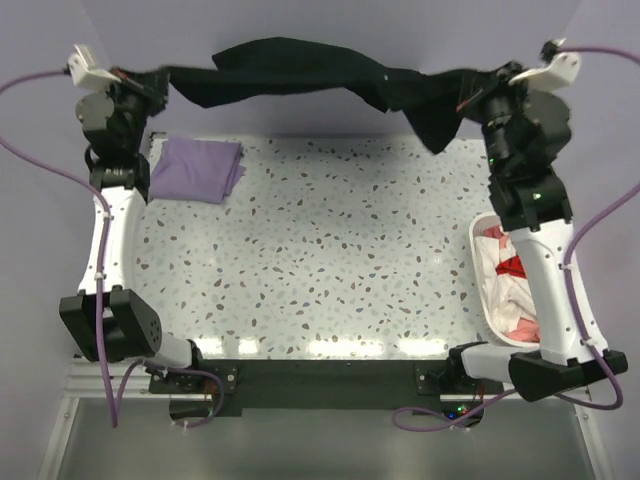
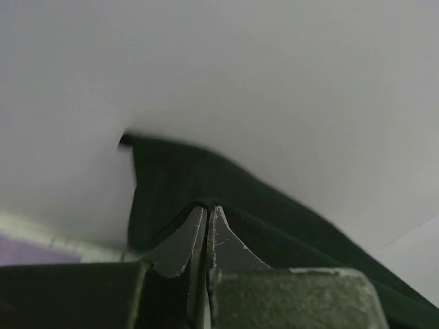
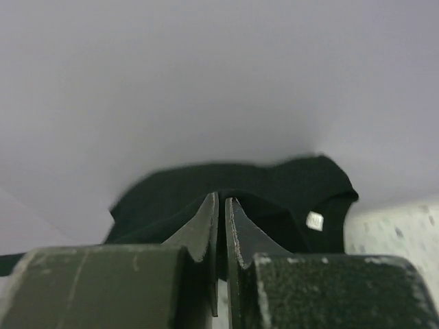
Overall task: Fold and stack the t-shirts
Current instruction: Flatten the tshirt out
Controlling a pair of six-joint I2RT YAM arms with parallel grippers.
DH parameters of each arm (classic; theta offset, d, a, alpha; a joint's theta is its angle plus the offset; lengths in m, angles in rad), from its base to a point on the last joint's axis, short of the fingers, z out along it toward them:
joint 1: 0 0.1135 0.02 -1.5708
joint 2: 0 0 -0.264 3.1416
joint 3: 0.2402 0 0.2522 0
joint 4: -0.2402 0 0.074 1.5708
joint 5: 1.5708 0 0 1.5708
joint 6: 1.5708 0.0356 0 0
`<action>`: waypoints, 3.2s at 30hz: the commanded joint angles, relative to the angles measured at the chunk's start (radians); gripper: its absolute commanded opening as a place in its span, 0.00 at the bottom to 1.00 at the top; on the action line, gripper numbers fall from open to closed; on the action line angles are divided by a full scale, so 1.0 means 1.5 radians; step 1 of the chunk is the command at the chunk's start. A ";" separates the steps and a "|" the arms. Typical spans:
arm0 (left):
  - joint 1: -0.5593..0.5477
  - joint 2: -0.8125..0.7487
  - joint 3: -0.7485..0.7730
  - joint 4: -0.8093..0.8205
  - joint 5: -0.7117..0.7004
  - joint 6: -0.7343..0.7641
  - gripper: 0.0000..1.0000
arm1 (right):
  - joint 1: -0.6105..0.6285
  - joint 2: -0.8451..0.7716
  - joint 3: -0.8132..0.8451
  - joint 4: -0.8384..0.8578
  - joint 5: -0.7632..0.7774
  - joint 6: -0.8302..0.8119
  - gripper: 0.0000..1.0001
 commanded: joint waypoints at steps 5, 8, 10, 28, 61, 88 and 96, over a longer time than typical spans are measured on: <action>0.009 -0.058 -0.349 0.042 0.003 -0.036 0.00 | -0.001 -0.076 -0.430 -0.065 -0.062 0.132 0.00; 0.010 -0.080 -0.459 0.025 -0.010 -0.042 0.00 | -0.002 -0.095 -0.551 -0.085 -0.096 0.136 0.00; 0.010 -0.092 -0.523 0.007 -0.025 -0.042 0.00 | -0.002 -0.093 -0.605 -0.092 -0.127 0.136 0.00; 0.011 -0.257 -0.695 -0.197 -0.089 0.011 0.00 | 0.107 -0.176 -0.856 -0.118 -0.261 0.189 0.00; 0.013 -0.322 -0.711 -0.269 -0.091 0.067 0.00 | 0.406 -0.193 -0.869 -0.234 0.001 0.401 0.61; 0.012 -0.354 -0.754 -0.311 -0.159 0.052 0.00 | 0.402 -0.301 -0.910 -0.238 -0.036 0.414 0.49; 0.013 -0.357 -0.741 -0.320 -0.159 0.056 0.00 | 0.404 -0.269 -0.956 -0.179 -0.021 0.467 0.48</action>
